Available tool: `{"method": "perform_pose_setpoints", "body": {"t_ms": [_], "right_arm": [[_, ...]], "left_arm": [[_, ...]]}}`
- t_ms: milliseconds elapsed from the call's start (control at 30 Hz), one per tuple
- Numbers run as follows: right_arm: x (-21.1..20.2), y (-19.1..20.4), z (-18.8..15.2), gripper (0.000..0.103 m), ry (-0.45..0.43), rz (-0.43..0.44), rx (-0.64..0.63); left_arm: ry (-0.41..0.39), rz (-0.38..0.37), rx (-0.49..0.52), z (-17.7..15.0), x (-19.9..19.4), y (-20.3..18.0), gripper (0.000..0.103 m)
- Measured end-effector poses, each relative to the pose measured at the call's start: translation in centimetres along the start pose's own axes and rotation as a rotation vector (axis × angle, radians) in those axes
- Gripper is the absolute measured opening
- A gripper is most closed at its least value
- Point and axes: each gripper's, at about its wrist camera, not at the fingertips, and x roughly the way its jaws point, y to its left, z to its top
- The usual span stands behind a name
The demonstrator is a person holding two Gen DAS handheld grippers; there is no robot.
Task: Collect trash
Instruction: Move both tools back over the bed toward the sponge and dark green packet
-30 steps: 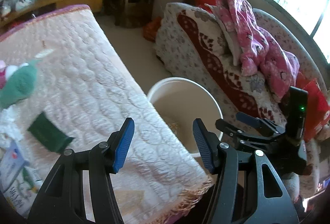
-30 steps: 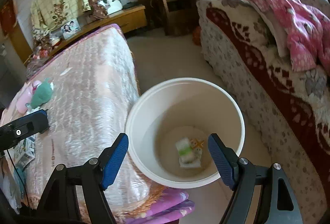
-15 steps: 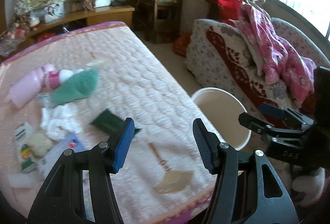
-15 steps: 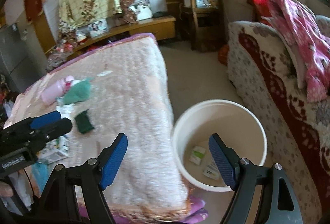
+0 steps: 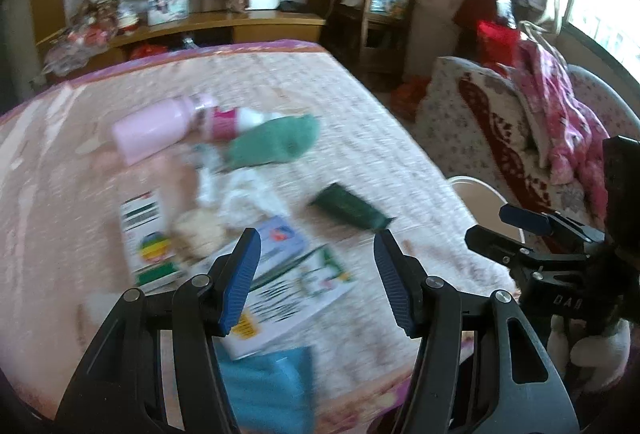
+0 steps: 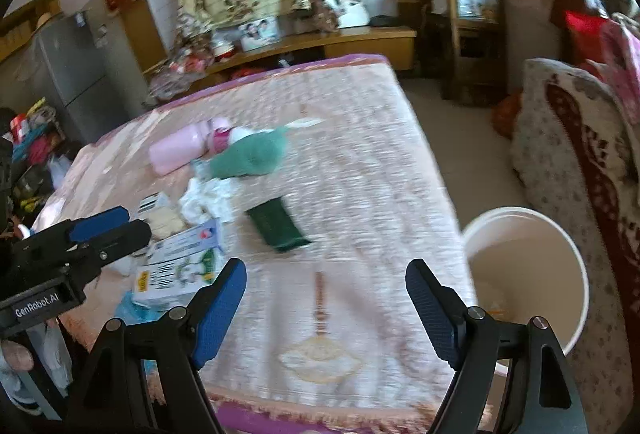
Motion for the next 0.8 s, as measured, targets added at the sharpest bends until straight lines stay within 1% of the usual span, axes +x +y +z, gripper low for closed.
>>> {"method": "perform_pose_setpoints", "body": {"t_ms": [233, 400, 533, 633, 800], "right_arm": [[2.0, 2.6, 0.1, 0.080, 0.030, 0.050, -0.020], [2.7, 3.6, 0.2, 0.080, 0.031, 0.038, -0.035], [3.2, 3.5, 0.2, 0.082, 0.044, 0.032, -0.034], [3.6, 3.4, 0.3, 0.084, 0.044, 0.029, -0.034], [5.0, 3.4, 0.8, 0.086, 0.063, 0.034, -0.044]], "left_arm": [[0.004, 0.050, -0.085, -1.8, -2.2, 5.9, 0.058], [0.007, 0.063, -0.138, -3.2, -3.2, 9.0, 0.058], [0.015, 0.039, -0.177, -4.3, -3.7, 11.0, 0.059], [0.022, 0.019, -0.198, -5.1, -3.7, 12.4, 0.066], [0.036, 0.021, -0.209, -6.1, -3.2, 14.0, 0.066]]}}
